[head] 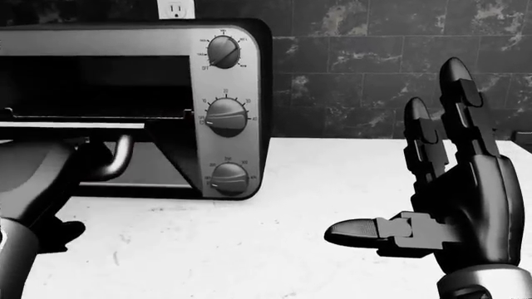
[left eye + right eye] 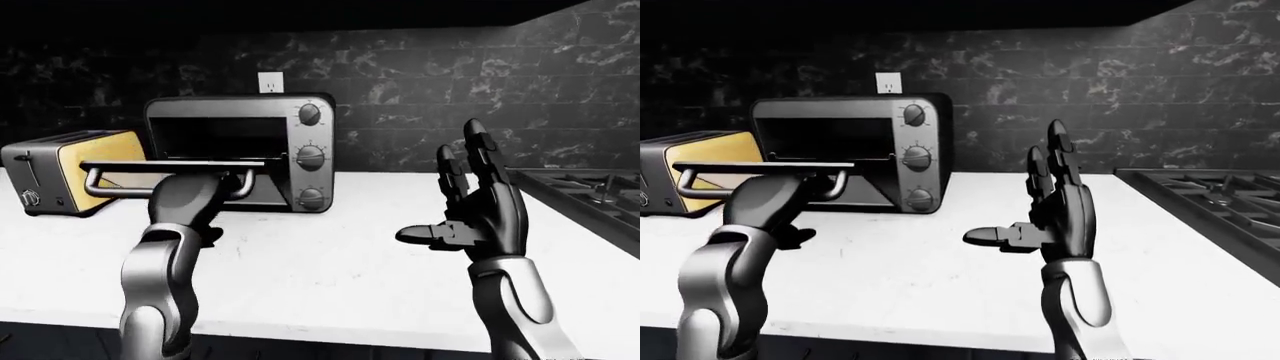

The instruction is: Open the toaster oven door.

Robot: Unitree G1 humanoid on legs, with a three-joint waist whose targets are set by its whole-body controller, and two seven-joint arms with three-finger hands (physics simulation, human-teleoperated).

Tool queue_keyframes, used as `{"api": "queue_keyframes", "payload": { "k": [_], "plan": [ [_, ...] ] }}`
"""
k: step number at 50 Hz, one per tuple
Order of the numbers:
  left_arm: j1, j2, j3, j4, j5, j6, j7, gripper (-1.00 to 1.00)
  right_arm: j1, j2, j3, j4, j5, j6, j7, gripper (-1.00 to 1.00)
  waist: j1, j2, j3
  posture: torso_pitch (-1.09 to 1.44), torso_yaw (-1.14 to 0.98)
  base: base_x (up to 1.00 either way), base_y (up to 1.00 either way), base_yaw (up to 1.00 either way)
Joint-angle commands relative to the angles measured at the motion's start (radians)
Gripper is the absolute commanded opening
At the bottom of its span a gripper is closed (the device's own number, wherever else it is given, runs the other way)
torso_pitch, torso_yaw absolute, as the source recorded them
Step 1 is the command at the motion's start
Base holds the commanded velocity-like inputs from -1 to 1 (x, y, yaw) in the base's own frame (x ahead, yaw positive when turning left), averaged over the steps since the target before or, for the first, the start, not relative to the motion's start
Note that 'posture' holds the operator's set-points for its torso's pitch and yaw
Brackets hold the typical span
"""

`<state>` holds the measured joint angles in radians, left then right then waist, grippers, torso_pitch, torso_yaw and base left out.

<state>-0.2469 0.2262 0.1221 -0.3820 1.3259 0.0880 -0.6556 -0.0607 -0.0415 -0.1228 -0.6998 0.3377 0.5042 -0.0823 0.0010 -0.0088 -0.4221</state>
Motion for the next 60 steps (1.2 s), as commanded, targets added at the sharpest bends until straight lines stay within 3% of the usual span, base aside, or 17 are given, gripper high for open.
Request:
{"api": "queue_keyframes", "payload": {
  "k": [1,7,13,29,37,39,42,47,60],
  "plan": [
    [0.01,-0.001,0.013,-0.017,0.011,0.009,-0.016,0.06,-0.027,-0.003,0.001,-0.026,0.003,-0.019,0.002,1.0,0.0,-0.001,0.011,-0.63,0.0,0.0,0.0,0.0],
    [0.072,-0.02,0.022,-0.102,0.012,-0.009,-0.051,0.05,-0.031,-0.005,-0.002,-0.024,0.006,-0.018,0.001,1.0,0.003,-0.003,0.009,-0.63,0.0,0.0,0.0,0.0],
    [0.13,-0.051,0.022,-0.18,0.019,-0.028,-0.097,0.17,-0.03,-0.006,-0.003,-0.025,0.008,-0.018,0.0,1.0,0.004,-0.006,0.01,-0.63,0.0,0.0,0.0,0.0],
    [0.31,-0.112,0.104,-0.432,-0.066,-0.09,-0.177,0.22,-0.018,0.001,0.006,-0.022,0.001,-0.032,0.004,1.0,0.001,-0.008,0.01,-0.63,0.0,0.0,0.0,0.0],
    [0.383,-0.14,0.151,-0.547,-0.11,-0.137,-0.285,0.48,-0.017,0.001,0.007,-0.03,0.002,-0.025,-0.001,1.0,0.006,-0.005,0.004,-0.63,0.0,0.0,0.0,0.0],
    [0.399,-0.145,0.17,-0.573,-0.13,-0.155,-0.307,0.69,-0.017,0.002,0.007,-0.032,0.002,-0.024,-0.001,1.0,0.009,-0.003,0.004,-0.63,0.0,0.0,0.0,0.0],
    [0.417,-0.158,0.19,-0.602,-0.151,-0.172,-0.333,0.8,-0.017,0.002,0.007,-0.032,0.001,-0.024,-0.003,1.0,0.011,-0.003,0.009,-0.63,0.0,0.0,0.0,0.0],
    [0.508,-0.204,0.229,-0.646,-0.197,-0.245,-0.341,0.86,-0.017,0.002,0.008,-0.033,0.001,-0.023,-0.003,1.0,0.01,-0.009,0.011,-0.63,0.0,0.0,0.0,0.0],
    [0.709,-0.37,0.443,-0.622,-0.369,-0.585,-0.365,0.94,-0.018,0.002,0.008,-0.038,0.001,-0.019,-0.007,1.0,0.01,-0.014,0.003,-0.63,0.0,0.0,0.0,0.0]
  ]
}}
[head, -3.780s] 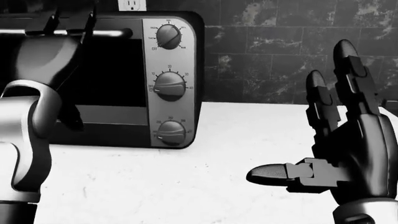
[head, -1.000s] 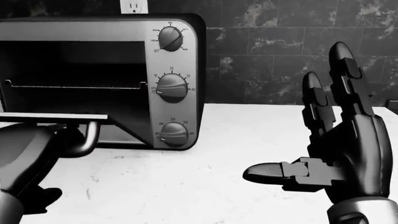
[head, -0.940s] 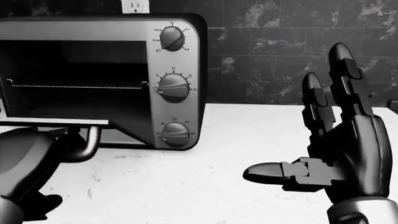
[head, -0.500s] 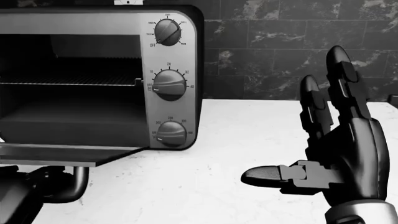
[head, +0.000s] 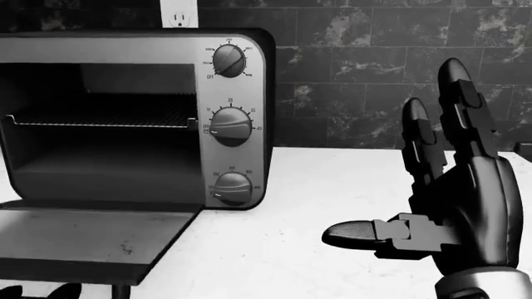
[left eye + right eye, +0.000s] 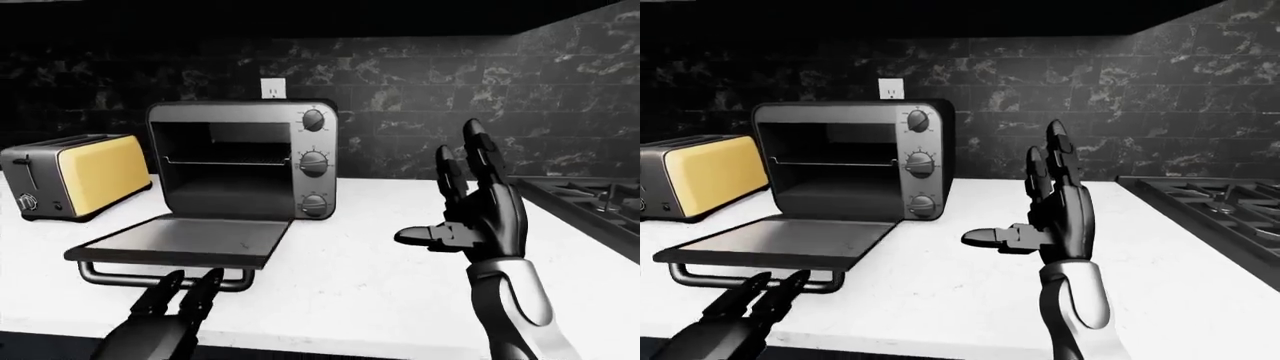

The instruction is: Open the toaster oven door.

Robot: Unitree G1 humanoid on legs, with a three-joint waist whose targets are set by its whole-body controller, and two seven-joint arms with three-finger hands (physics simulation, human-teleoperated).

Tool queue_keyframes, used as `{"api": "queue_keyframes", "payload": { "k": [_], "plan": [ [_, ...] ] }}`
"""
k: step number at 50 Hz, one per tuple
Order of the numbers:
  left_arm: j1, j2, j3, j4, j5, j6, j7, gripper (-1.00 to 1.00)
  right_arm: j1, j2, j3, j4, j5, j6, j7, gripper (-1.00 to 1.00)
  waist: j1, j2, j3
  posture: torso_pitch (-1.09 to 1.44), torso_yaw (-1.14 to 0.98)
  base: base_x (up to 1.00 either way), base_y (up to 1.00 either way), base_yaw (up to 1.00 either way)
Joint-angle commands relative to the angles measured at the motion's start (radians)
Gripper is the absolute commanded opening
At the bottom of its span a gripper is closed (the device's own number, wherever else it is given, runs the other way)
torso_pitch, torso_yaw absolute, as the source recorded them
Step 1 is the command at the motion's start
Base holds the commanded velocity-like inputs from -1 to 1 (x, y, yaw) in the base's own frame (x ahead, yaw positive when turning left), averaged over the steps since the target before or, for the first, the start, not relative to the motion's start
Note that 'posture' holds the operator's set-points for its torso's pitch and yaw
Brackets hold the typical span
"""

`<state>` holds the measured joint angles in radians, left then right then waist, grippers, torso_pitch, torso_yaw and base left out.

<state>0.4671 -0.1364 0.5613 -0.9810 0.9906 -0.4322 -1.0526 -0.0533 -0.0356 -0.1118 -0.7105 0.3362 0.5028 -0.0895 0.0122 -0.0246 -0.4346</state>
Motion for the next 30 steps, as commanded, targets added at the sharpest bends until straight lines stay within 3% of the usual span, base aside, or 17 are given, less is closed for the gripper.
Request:
{"api": "queue_keyframes", "payload": {
  "k": [1,8,14,30],
  "plan": [
    [-0.005,-0.021,0.019,-0.019,-0.043,-0.083,0.026,0.93,-0.025,-0.004,-0.003,-0.029,0.003,-0.016,-0.001,1.0,-0.001,0.002,0.015,-0.63,0.0,0.0,0.0,0.0],
    [0.01,-0.08,0.156,-0.003,-0.148,-0.198,-0.016,0.95,-0.025,-0.004,-0.005,-0.038,0.006,-0.008,-0.005,1.0,-0.003,0.002,0.018,-0.63,0.0,0.0,0.0,0.0],
    [0.01,-0.128,0.238,0.018,-0.201,-0.287,-0.048,0.94,-0.024,-0.004,-0.005,-0.043,0.008,-0.004,-0.007,1.0,-0.006,0.006,0.017,-0.63,0.0,0.0,0.0,0.0],
    [-0.007,-0.161,0.292,0.038,-0.233,-0.355,-0.086,0.94,-0.021,-0.003,-0.003,-0.041,0.006,-0.008,-0.005,1.0,-0.012,0.01,0.015,-0.63,0.0,0.0,0.0,0.0]
  ]
}}
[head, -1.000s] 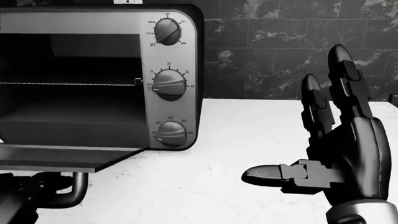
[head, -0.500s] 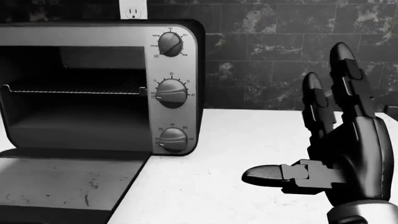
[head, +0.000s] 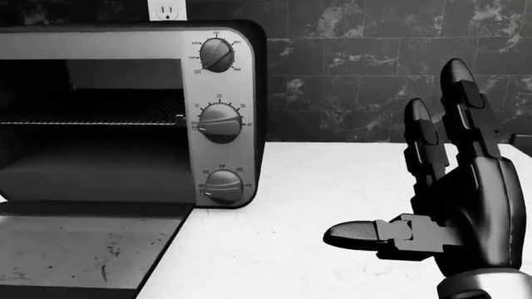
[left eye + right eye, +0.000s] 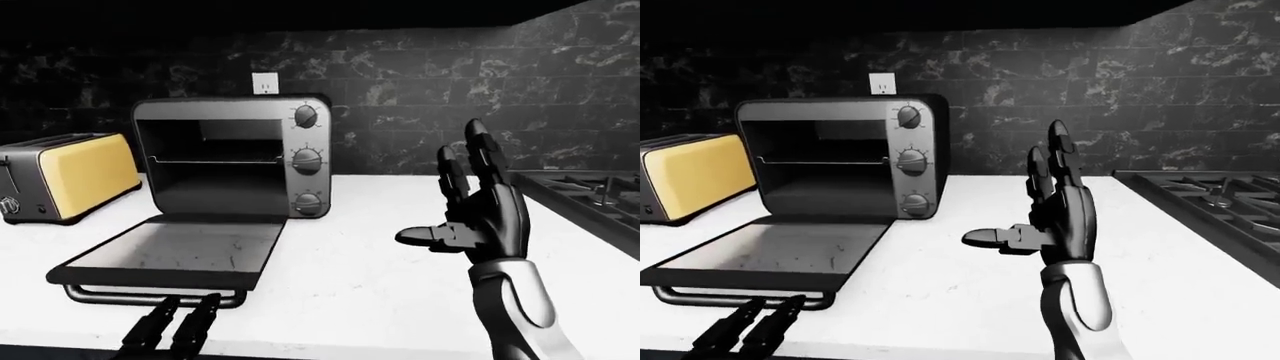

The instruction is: Open the toaster oven door.

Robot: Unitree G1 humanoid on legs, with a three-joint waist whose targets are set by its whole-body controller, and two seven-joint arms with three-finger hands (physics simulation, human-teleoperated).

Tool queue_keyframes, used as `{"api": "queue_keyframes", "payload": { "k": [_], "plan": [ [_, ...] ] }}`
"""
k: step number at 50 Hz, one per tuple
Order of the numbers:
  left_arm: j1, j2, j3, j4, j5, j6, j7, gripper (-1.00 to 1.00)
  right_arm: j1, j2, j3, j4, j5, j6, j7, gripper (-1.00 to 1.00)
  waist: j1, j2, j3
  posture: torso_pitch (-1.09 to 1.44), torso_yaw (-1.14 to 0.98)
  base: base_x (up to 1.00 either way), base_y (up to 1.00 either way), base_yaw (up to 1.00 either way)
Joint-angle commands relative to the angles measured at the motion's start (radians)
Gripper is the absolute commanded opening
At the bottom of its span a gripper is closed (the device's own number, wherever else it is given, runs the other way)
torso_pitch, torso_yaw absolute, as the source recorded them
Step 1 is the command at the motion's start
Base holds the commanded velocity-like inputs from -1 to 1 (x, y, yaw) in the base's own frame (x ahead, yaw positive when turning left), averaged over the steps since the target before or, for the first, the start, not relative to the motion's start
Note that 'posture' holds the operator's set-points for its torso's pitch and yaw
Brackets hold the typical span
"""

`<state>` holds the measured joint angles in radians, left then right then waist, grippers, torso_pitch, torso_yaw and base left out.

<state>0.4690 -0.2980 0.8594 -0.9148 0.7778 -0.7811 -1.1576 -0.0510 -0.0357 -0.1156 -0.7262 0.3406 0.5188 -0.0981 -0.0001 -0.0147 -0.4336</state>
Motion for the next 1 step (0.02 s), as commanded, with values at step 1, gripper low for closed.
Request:
{"api": "queue_keyframes", "payload": {
  "k": [1],
  "plan": [
    [-0.01,0.0,-0.004,-0.027,-0.02,-0.008,0.019,0.94,-0.024,-0.003,0.0,-0.025,0.001,-0.024,0.004,1.0,0.0,0.0,0.014,-0.63,0.0,0.0,0.0,0.0]
  ]
}}
